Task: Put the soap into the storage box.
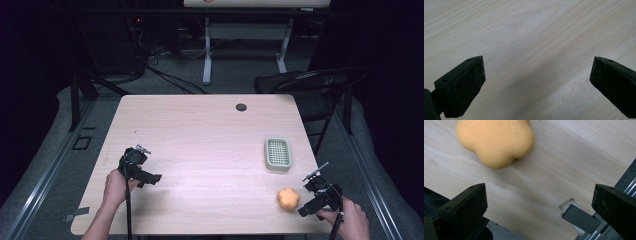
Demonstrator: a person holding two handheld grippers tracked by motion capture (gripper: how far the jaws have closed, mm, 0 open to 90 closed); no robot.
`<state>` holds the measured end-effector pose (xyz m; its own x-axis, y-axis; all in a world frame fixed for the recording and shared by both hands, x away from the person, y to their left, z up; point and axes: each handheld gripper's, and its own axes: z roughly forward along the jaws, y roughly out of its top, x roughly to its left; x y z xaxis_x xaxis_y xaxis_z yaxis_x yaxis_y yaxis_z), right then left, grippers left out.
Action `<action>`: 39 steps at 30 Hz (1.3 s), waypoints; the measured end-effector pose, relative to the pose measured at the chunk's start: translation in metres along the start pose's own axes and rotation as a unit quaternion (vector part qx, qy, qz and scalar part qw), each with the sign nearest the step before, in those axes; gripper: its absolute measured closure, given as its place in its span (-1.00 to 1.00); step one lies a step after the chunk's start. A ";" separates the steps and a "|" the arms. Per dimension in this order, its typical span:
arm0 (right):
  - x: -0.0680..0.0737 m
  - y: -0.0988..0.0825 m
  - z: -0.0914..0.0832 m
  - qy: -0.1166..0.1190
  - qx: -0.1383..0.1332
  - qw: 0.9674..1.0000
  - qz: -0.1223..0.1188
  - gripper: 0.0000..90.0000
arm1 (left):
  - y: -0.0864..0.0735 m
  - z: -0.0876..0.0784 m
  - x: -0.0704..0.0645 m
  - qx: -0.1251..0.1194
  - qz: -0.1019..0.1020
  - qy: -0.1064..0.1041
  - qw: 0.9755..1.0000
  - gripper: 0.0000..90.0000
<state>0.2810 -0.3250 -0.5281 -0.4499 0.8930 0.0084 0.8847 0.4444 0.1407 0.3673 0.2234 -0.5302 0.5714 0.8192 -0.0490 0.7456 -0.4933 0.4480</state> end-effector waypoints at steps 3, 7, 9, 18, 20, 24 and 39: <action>0.005 0.004 -0.001 -0.001 0.011 1.000 -0.015 -1.00 | 0.000 0.001 0.000 -0.002 -0.003 -0.001 1.000 -1.00; 0.009 0.010 -0.006 -0.006 0.036 0.998 -0.042 -1.00 | 0.002 0.001 0.000 0.001 0.002 -0.004 1.000 -1.00; 0.010 0.010 -0.005 -0.003 0.029 0.999 -0.039 -1.00 | 0.001 0.001 0.000 0.000 0.001 -0.004 1.000 -1.00; 0.024 0.020 -0.010 -0.011 0.038 0.997 -0.069 -1.00 | 0.001 -0.002 -0.002 -0.006 0.000 -0.007 1.000 -1.00; 0.030 0.019 -0.004 0.002 -0.002 0.999 -0.043 -1.00 | 0.002 -0.001 -0.002 -0.005 0.001 -0.007 1.000 -1.00; 0.032 0.031 -0.008 -0.010 0.036 0.996 -0.081 -1.00 | 0.002 -0.001 -0.001 -0.003 0.002 -0.009 1.000 -1.00; 0.041 0.054 0.000 -0.017 0.065 0.991 -0.113 -1.00 | 0.003 -0.001 -0.002 -0.003 0.002 -0.008 1.000 -1.00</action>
<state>0.3105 -0.2638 -0.5200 -0.6361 0.7704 -0.0431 0.7709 0.6369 0.0064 0.3677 0.2203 -0.5285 0.5793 0.8128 -0.0612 0.7418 -0.4946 0.4528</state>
